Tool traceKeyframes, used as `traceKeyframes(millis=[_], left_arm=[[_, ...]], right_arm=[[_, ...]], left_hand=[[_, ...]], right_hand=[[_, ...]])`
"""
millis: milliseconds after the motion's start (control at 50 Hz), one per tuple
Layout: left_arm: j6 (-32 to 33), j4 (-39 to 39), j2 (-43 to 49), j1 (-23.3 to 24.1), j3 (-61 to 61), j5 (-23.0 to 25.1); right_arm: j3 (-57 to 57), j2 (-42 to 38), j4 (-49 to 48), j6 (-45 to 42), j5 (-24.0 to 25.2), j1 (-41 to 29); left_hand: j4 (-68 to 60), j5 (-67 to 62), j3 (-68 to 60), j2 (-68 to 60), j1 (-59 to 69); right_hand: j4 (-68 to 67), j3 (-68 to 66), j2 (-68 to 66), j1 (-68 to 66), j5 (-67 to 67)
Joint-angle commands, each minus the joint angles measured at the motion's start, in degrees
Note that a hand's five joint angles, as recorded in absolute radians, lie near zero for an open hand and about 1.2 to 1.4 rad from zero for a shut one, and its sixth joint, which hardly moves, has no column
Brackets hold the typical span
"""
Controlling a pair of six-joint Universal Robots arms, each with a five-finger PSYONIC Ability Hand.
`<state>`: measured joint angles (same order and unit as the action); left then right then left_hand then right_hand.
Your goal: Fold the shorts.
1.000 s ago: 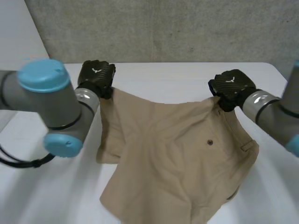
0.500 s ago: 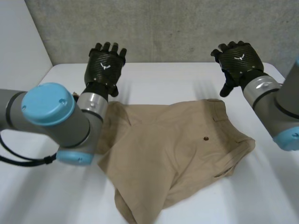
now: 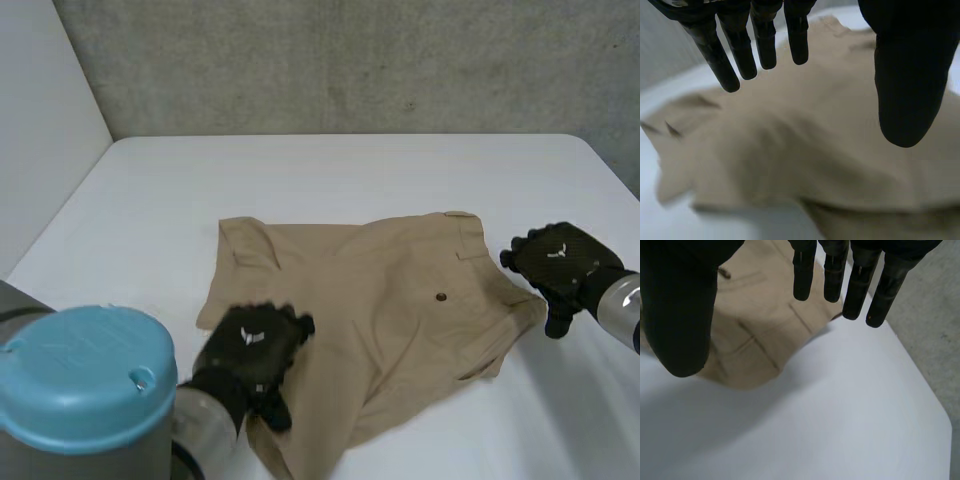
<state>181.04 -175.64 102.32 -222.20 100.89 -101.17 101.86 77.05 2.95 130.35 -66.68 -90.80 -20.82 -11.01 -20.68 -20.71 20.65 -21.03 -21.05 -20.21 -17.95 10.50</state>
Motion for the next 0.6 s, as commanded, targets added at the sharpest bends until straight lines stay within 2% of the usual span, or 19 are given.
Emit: traceKeyframes(millis=[20,80,160,180,200,220,300,340,420,480,600], left_arm=[[-3.3,3.1,1.4,2.8,1.1,0.1],[-3.4,2.1,2.6,2.8,1.3,-0.2],[-3.4,0.7,4.5,3.0,1.4,-1.2],[-3.5,0.6,5.0,3.0,1.5,-2.3],[-3.5,0.5,5.1,3.0,1.5,-2.9],[-3.5,0.4,5.2,3.0,1.5,-3.6],[-3.5,-2.0,4.8,3.1,1.5,-6.6],[-3.2,-5.0,4.4,3.1,1.6,-7.5],[-3.1,-8.4,4.0,3.0,2.0,-7.7],[-2.2,-9.8,4.2,2.6,2.0,-7.7],[3.9,-9.9,3.5,0.5,2.2,-7.8]], right_arm=[[3.0,-1.5,-5.6,-0.2,3.7,2.7],[3.5,-3.1,-8.0,0.5,5.1,2.8],[3.8,-5.0,-9.1,0.6,5.3,2.6],[3.7,-5.8,-9.1,0.5,5.3,2.6],[3.7,-5.8,-9.1,0.5,5.3,2.6],[3.5,-6.1,-9.1,0.5,5.3,2.6],[3.1,-6.9,-9.6,1.0,5.2,2.6],[2.9,-6.7,-10.2,3.0,5.2,2.7],[2.8,-6.3,-10.2,6.5,5.2,2.9],[2.8,-4.8,-10.0,9.3,4.9,2.9],[3.0,-0.5,-9.6,11.2,4.4,2.9]], left_hand=[[-4.2,-4.0,-4.3,-4.3,4.4],[-5.5,-5.3,-5.7,-5.6,5.7],[-6.7,-6.5,-6.9,-6.8,6.9],[-7.2,-7.0,-7.4,-7.3,7.4],[-7.9,-7.7,-8.0,-8.0,8.1],[-9.6,-9.4,-9.7,-9.7,9.7],[-23.8,-23.6,-24.0,-24.0,24.0],[-39.8,-39.6,-39.9,-39.9,39.9],[-58.0,-57.8,-58.1,-58.1,58.1],[-59.2,-59.0,-59.3,-59.3,59.4],[-59.2,-59.0,-59.3,-59.3,59.4]], right_hand=[[-12.3,-12.2,-13.1,-15.3,12.8],[-19.3,-19.3,-20.1,-22.4,19.8],[-39.1,-39.1,-39.9,-42.2,39.7],[-51.8,-51.8,-52.7,-54.9,52.4],[-52.0,-51.9,-52.8,-55.0,52.5],[-58.9,-58.9,-59.7,-62.0,59.4],[-59.0,-58.9,-59.8,-62.0,59.5],[-59.0,-58.9,-59.8,-62.0,59.5],[-59.0,-58.9,-59.8,-62.0,59.5],[-59.0,-58.9,-59.8,-62.0,59.5],[-59.0,-58.9,-59.8,-62.0,59.5]])
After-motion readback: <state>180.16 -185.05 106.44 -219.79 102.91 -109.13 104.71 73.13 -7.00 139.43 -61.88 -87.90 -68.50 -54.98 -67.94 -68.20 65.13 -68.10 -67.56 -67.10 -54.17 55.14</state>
